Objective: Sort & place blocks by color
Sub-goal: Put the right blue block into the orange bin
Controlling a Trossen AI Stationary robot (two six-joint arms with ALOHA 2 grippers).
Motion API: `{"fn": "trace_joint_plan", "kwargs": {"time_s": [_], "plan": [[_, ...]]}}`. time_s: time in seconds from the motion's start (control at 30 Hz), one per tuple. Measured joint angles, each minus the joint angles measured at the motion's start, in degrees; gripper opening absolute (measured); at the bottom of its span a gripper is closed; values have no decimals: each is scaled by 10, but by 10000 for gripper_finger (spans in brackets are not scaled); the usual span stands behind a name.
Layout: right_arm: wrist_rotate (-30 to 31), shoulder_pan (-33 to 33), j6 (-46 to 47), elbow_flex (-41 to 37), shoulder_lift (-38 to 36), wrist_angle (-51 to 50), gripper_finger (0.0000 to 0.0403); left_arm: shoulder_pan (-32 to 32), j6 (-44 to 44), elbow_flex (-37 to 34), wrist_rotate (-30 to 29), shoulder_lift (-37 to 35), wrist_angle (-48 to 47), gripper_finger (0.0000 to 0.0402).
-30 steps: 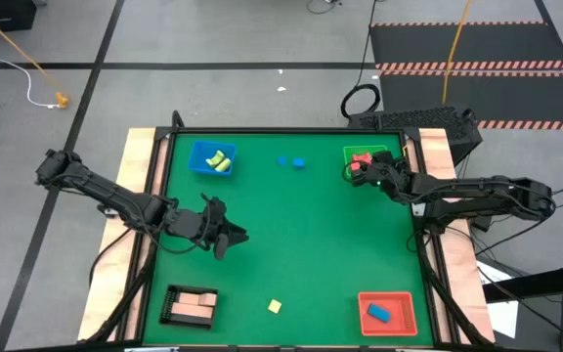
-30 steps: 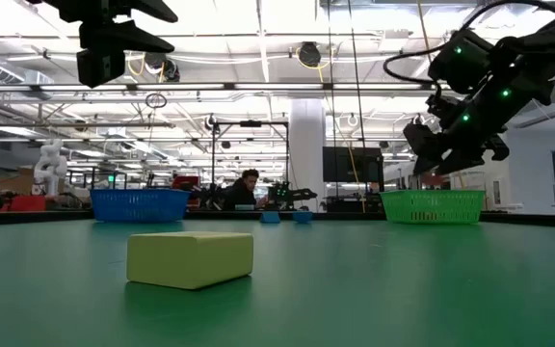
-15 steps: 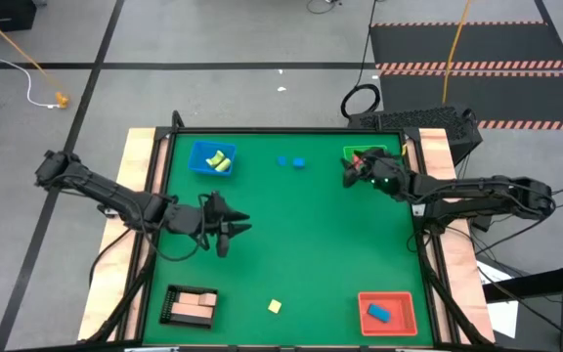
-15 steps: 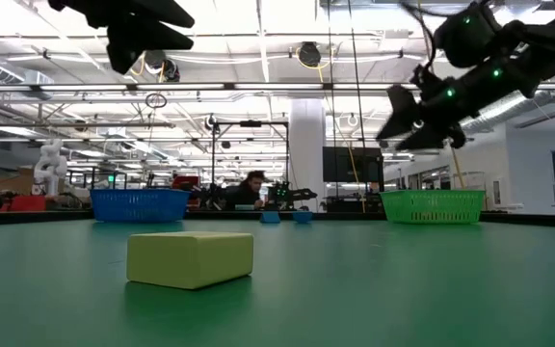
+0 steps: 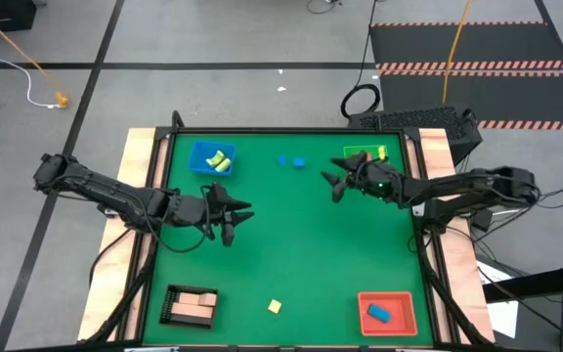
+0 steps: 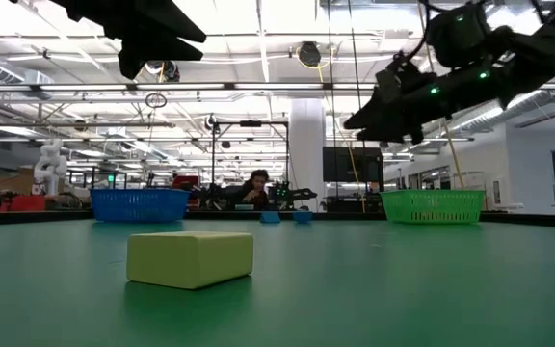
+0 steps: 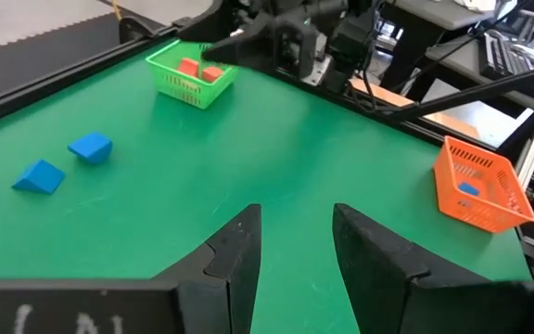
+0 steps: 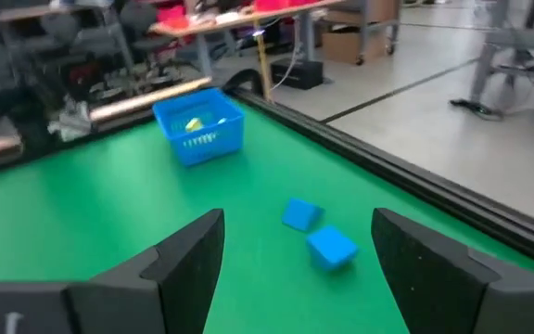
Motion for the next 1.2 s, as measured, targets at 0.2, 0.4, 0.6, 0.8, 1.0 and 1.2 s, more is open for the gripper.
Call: {"fn": "trace_joint_plan", "kwargs": {"time_s": [0.2, 0.4, 0.6, 0.8, 1.0, 1.2], "plan": [[-21, -4, -82, 77, 107, 8, 263, 0, 12, 0, 0, 0, 0, 136], [-25, -42, -117, 167, 191, -46, 263, 0, 14, 0, 1, 0, -7, 136], [-133, -116, -32, 241, 246, -183, 263, 0, 38, 0, 1, 0, -22, 136], [-216, -142, -29, 297, 296, -213, 263, 7, 100, 0, 1, 0, -21, 136], [-219, -143, -95, 351, 330, -280, 263, 25, 105, 0, 1, 0, -22, 136], [-218, -152, -135, 366, 342, -311, 263, 38, 105, 0, 1, 0, -23, 136]]}}
